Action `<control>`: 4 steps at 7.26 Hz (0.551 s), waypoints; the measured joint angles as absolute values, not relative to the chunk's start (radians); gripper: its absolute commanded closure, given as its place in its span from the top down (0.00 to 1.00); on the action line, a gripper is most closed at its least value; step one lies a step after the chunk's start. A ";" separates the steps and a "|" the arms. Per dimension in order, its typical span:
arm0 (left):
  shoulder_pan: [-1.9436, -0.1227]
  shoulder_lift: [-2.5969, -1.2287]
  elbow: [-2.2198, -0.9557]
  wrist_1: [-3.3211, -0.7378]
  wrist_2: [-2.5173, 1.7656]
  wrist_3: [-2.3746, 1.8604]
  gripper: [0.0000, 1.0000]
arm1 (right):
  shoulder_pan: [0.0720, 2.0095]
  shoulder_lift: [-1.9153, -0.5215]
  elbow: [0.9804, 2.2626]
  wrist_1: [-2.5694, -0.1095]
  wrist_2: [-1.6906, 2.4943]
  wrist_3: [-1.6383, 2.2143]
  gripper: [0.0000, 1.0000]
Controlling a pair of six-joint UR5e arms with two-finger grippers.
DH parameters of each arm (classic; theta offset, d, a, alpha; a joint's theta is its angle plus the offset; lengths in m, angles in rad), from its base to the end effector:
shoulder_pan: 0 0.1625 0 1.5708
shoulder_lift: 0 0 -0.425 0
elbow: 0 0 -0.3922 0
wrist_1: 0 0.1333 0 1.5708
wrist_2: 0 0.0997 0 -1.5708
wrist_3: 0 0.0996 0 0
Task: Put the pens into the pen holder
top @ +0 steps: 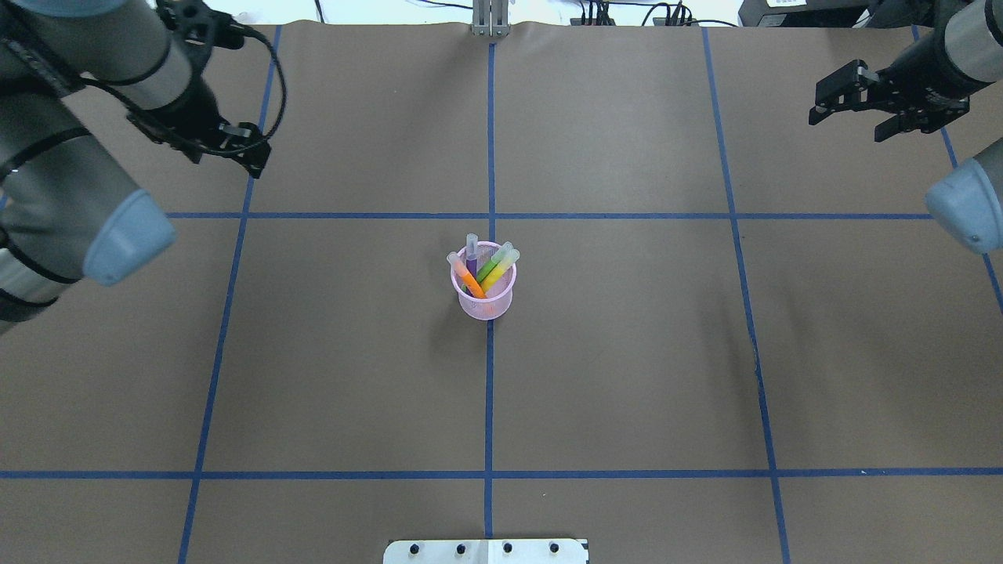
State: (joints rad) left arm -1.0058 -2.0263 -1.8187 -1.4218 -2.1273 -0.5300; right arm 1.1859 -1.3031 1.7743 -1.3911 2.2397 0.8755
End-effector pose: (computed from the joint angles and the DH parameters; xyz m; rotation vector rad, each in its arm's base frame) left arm 0.2613 -0.5629 0.3099 0.1789 0.7442 0.1875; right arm -0.1547 -0.5723 0.3961 0.1259 -0.8903 0.2396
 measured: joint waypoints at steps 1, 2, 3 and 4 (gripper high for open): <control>-1.094 -1.930 -1.849 -1.423 -2.189 -0.441 1.00 | 1.230 -1.341 1.775 -1.393 2.249 0.797 0.99; -1.177 -1.851 -1.861 -1.424 -2.265 -0.381 1.00 | 1.281 -1.381 1.773 -1.398 2.265 0.710 0.99; -1.254 -1.777 -1.863 -1.431 -2.323 -0.311 1.00 | 1.332 -1.421 1.768 -1.403 2.286 0.618 0.99; -1.334 -1.709 -1.853 -1.441 -2.352 -0.195 1.00 | 1.379 -1.467 1.765 -1.405 2.308 0.532 0.99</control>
State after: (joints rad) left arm -1.3337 -1.7093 -1.8532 -1.4414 -2.3516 -0.1955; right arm 1.3794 -1.4673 1.7652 -1.4053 2.3079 0.5317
